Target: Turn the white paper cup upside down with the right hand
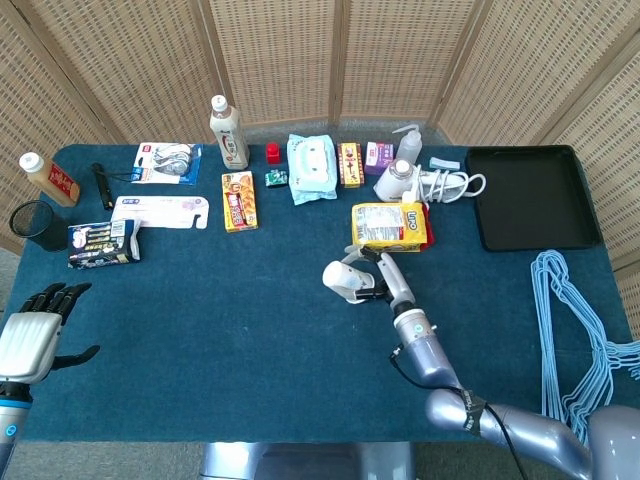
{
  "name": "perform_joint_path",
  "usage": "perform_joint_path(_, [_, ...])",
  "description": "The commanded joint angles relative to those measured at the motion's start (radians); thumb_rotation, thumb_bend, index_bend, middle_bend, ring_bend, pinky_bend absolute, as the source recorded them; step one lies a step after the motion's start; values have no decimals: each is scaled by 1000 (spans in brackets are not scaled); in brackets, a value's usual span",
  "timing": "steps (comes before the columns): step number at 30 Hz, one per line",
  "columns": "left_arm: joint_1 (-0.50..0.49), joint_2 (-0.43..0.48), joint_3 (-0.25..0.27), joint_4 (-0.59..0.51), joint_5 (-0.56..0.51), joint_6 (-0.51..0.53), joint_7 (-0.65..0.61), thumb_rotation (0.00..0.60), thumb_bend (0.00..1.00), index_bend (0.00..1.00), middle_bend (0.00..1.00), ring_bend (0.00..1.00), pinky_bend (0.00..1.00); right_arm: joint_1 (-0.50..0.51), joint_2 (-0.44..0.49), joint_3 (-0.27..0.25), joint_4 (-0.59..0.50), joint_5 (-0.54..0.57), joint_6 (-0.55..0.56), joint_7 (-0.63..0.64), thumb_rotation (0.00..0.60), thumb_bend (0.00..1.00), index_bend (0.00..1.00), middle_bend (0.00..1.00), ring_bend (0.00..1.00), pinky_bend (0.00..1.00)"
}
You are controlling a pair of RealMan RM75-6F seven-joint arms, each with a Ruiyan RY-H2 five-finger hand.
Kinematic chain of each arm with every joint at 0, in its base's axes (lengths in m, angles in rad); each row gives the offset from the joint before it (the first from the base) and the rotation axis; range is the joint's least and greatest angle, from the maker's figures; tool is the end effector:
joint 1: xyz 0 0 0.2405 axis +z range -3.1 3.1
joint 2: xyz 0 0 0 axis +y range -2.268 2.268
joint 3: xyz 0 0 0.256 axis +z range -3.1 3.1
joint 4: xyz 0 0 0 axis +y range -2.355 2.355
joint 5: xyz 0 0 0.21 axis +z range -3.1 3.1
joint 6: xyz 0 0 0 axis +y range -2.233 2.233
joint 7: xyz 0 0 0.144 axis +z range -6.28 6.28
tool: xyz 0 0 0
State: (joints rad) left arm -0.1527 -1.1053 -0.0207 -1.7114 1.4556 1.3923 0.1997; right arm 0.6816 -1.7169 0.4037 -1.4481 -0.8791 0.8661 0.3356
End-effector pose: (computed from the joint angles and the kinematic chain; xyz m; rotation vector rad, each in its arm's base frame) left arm -0.2922 0.1923 0.1400 -1.5106 -0.8772 -0.7772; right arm -0.1306 -0.3539 -0.0455 1.1292 -1.9966 1.3965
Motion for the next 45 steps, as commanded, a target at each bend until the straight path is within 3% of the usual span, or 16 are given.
perform_joint_path(1, [0, 1, 0, -1, 0, 0, 0, 431, 141, 143, 253, 153, 222, 4, -11, 3, 12, 3, 1, -3, 542, 203, 451, 241, 231, 15])
perform_joint_path(23, [-9, -2, -7, -17, 9, 0, 13, 426, 141, 143, 253, 153, 221, -41, -5, -18, 51, -26, -5, 12, 549, 210, 405, 240, 231, 10])
perform_joint_path(32, [-12, -6, -8, -21, 12, 1, 16, 426, 141, 143, 254, 153, 218, -79, 53, -48, 24, -110, 10, 24, 543, 236, 150, 183, 196, 0])
perform_joint_path(35, [-14, -9, -9, -22, 16, 1, 15, 428, 141, 143, 253, 153, 217, -90, 75, -56, 11, -151, 22, 31, 544, 245, 114, 172, 184, 0])
perform_joint_path(41, [-13, -9, -7, -23, 23, 6, 15, 428, 141, 142, 253, 153, 217, -116, 150, -61, -57, -224, 54, 47, 545, 247, 110, 165, 173, 0])
perform_joint_path(45, [-9, -9, -4, -21, 23, 10, 12, 429, 142, 143, 253, 153, 217, -135, 202, -54, -111, -246, 97, 27, 546, 247, 175, 181, 189, 1])
